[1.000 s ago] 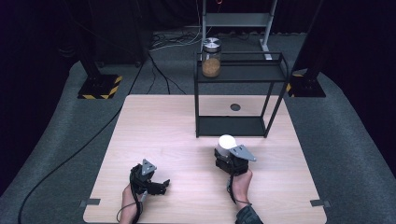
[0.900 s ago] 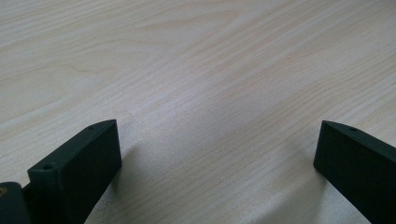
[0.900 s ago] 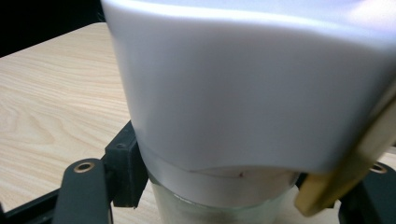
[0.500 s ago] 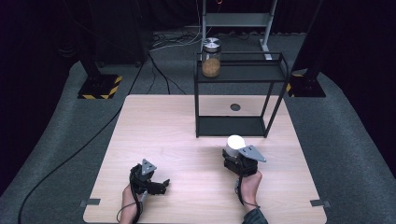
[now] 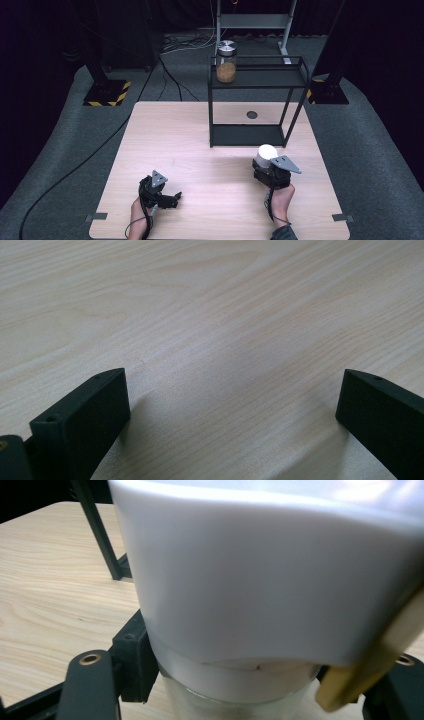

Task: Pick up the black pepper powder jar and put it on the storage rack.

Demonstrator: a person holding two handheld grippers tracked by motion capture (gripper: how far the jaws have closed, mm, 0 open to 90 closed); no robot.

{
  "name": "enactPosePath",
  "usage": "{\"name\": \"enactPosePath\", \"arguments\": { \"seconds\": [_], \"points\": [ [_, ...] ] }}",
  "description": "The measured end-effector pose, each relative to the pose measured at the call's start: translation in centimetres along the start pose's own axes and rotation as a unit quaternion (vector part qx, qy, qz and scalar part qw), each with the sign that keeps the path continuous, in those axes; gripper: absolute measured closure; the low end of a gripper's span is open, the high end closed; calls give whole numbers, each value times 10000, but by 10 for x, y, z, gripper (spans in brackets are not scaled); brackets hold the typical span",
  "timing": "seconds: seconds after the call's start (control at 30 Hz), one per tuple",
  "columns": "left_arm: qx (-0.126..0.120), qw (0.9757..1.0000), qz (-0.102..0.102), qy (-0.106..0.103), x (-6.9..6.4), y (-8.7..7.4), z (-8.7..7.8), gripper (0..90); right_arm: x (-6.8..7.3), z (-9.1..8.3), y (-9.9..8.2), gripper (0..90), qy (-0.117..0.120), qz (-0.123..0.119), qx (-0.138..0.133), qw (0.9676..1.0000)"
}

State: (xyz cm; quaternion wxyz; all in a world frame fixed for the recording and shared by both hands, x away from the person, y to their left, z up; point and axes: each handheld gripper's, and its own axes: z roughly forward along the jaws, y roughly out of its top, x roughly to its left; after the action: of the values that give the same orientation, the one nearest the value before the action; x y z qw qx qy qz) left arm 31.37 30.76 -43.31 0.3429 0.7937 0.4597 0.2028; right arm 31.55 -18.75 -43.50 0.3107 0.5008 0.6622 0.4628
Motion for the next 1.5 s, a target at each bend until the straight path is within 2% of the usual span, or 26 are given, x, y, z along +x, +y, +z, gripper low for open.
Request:
{"name": "enactPosePath", "arguments": {
  "seconds": [0.8, 1.2, 1.5],
  "points": [
    [-3, 10000, -28, 23, -1, 0, 0, 2, -23, -15, 3, 296, -465, -1, 87, 9989],
    [-3, 10000, -29, 25, -1, 0, 0, 2, -31, -20, 11, 296, -652, -146, 142, 9977],
    [-2, 10000, -32, 31, -1, 0, 0, 2, -39, -24, 17, 296, -761, -95, 108, 9970]
  ]
}}
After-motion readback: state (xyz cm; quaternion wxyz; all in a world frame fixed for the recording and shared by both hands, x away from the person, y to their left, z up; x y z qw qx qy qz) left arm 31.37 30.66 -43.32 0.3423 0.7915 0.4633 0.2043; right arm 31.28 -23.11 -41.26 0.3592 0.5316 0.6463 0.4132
